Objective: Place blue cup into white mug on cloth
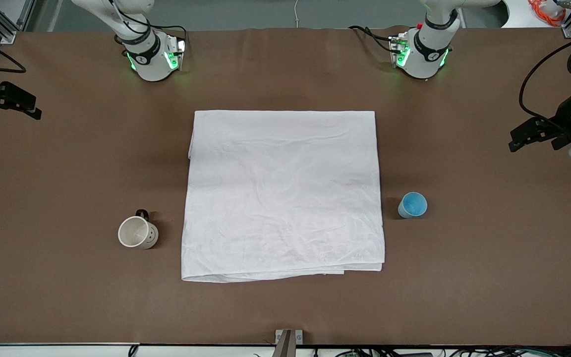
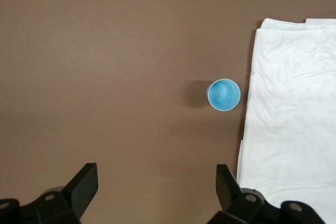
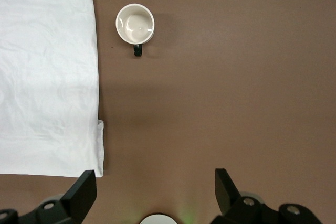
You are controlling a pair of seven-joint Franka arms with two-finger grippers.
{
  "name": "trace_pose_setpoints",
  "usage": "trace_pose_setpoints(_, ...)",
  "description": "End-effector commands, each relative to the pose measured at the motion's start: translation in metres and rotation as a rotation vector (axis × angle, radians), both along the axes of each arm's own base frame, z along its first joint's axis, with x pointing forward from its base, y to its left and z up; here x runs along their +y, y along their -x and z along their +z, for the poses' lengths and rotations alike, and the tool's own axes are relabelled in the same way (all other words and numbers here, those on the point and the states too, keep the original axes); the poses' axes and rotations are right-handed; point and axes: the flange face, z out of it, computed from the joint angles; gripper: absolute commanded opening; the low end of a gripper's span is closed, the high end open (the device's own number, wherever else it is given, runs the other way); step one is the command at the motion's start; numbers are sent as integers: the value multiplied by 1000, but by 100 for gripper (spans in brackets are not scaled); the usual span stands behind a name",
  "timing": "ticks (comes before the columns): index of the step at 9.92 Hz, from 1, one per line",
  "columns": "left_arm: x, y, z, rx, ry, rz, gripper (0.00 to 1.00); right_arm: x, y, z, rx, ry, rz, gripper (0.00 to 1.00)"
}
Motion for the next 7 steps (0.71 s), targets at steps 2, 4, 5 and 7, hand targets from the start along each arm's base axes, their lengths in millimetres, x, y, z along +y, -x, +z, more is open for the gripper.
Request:
trace_pose_setpoints(2, 1, 0, 6, 6, -3, -9, 99, -2, 7, 5, -4, 11, -16, 99)
trace_pose_setpoints(4, 2, -1, 5, 7, -3, -7, 99, 2, 6, -2, 6, 1, -14, 99)
trace_pose_setpoints(5, 4, -1, 5, 6, 0, -2, 99, 2, 7, -16, 29, -9, -15, 100)
trace_pose_setpoints(7, 1, -3, -1, 17, -3, -10, 99, 9, 5, -62, 7, -29, -10, 99)
